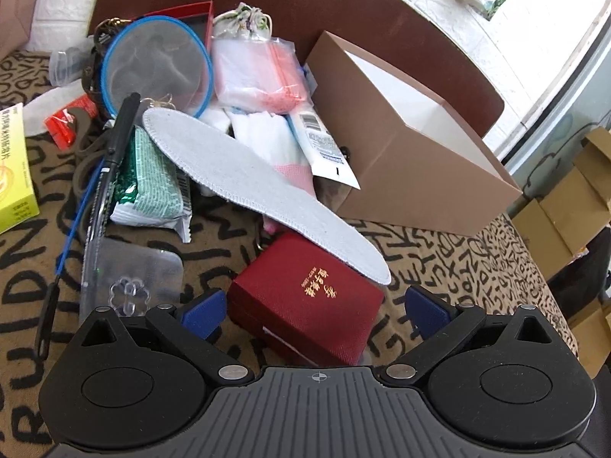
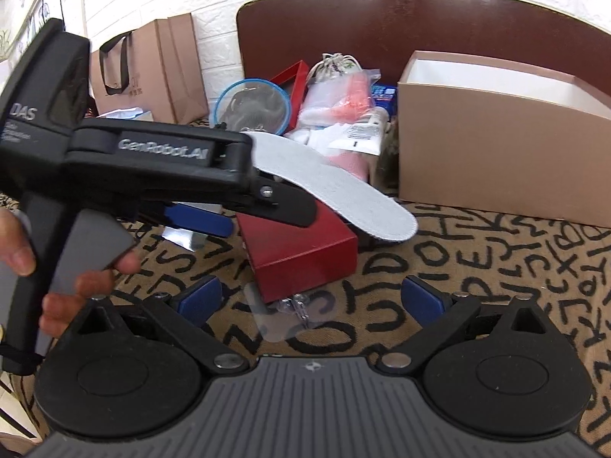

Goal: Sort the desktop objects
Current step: 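Withdraw the left gripper and reach toward the red gift box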

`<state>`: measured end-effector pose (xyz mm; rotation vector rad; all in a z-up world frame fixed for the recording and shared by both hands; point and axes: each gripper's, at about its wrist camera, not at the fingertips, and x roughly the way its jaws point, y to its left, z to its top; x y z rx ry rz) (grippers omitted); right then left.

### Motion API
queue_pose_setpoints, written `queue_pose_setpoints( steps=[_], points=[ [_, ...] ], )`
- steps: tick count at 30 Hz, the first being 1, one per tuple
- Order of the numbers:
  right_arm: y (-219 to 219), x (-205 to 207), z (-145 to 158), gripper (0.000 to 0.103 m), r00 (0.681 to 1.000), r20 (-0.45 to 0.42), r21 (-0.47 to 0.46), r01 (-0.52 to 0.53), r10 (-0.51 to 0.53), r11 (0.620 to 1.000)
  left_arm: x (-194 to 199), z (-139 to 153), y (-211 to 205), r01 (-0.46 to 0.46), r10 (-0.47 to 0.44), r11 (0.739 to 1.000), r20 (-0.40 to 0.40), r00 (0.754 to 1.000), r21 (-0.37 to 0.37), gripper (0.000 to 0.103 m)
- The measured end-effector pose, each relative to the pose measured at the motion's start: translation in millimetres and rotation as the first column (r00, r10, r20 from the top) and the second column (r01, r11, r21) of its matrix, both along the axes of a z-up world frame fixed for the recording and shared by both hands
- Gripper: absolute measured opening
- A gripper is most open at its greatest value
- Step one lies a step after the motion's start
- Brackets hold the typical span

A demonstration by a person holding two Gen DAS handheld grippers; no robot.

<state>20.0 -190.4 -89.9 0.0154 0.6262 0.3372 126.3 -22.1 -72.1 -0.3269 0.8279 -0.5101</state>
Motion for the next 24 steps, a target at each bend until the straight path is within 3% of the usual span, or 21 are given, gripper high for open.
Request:
queue_pose_setpoints(
  steps=[12,24],
  points=[
    [14,14,-1,0.09,0.999,-0.006,0.0,-0.037,0.037,0.999,25,-9,-2,0.036,-0.036,0.999,-0.014,0.999,0.015,0.102],
    [21,25,-5,0.086,0.999,-0.033,-0.01,-0.024,0.024,1.0,26,-6,-4,0.082,-0.081,0.996,-0.014,0.997,0.044,0.074]
  ],
)
